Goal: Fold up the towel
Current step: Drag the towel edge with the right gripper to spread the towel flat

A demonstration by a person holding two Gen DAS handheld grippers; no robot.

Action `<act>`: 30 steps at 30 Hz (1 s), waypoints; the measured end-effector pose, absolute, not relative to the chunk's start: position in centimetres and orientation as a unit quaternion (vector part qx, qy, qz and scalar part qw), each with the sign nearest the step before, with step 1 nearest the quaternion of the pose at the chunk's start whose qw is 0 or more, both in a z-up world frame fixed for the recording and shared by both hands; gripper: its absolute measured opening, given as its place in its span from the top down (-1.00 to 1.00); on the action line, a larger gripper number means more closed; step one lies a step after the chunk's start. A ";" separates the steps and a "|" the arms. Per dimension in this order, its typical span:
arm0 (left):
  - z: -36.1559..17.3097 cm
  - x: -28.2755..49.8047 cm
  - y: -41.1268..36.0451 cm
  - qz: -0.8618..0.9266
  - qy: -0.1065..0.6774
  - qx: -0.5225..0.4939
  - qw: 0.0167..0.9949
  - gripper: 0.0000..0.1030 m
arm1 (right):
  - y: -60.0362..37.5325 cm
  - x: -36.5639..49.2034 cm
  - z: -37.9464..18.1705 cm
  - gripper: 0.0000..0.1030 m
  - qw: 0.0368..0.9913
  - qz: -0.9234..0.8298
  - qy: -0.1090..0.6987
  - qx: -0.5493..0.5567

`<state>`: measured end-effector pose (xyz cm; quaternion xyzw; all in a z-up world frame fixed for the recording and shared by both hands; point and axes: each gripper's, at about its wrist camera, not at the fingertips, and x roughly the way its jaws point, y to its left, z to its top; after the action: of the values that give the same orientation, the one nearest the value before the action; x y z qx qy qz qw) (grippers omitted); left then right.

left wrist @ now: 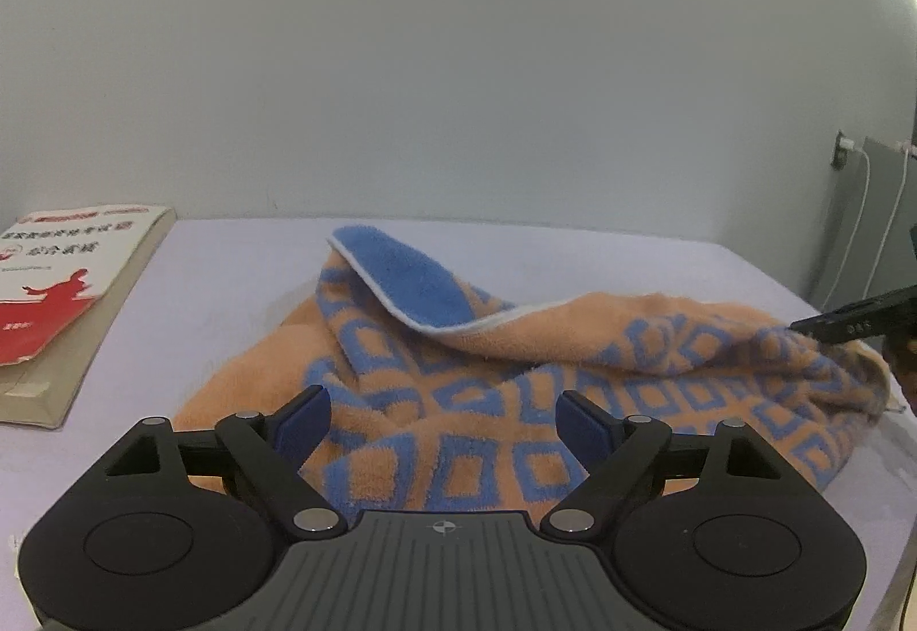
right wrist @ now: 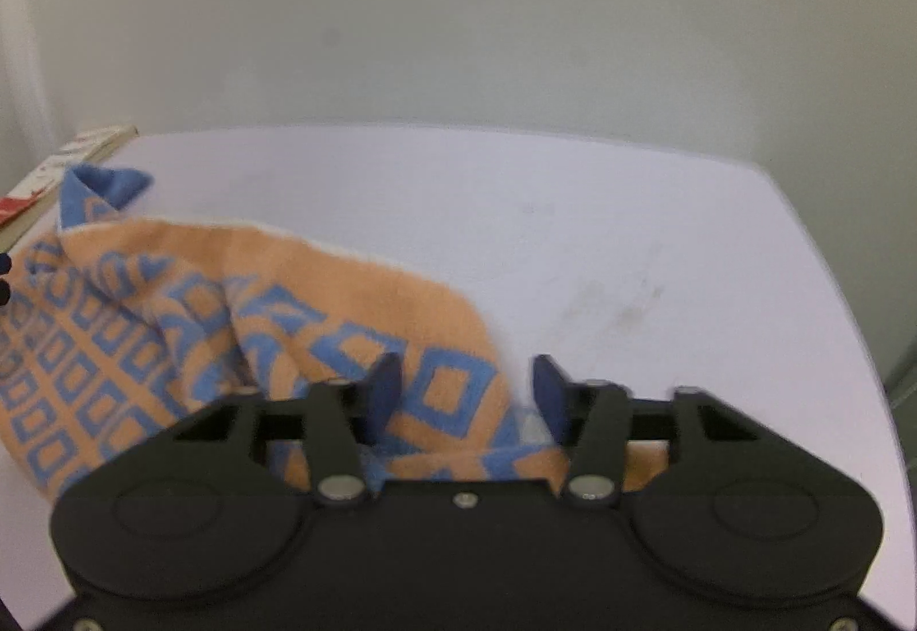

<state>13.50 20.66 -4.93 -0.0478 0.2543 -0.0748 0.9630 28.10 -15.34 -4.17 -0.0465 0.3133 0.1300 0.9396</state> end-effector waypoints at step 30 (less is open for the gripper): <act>-5.8 15.6 20.2 -0.072 0.308 -0.030 0.948 -0.62 | -9.2 14.2 -4.4 0.58 0.921 0.270 0.222 -0.171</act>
<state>15.59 20.18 -5.82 -0.0296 0.3076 -0.0723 0.9483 14.16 -9.20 -4.38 -0.1715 0.2220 0.2696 0.9212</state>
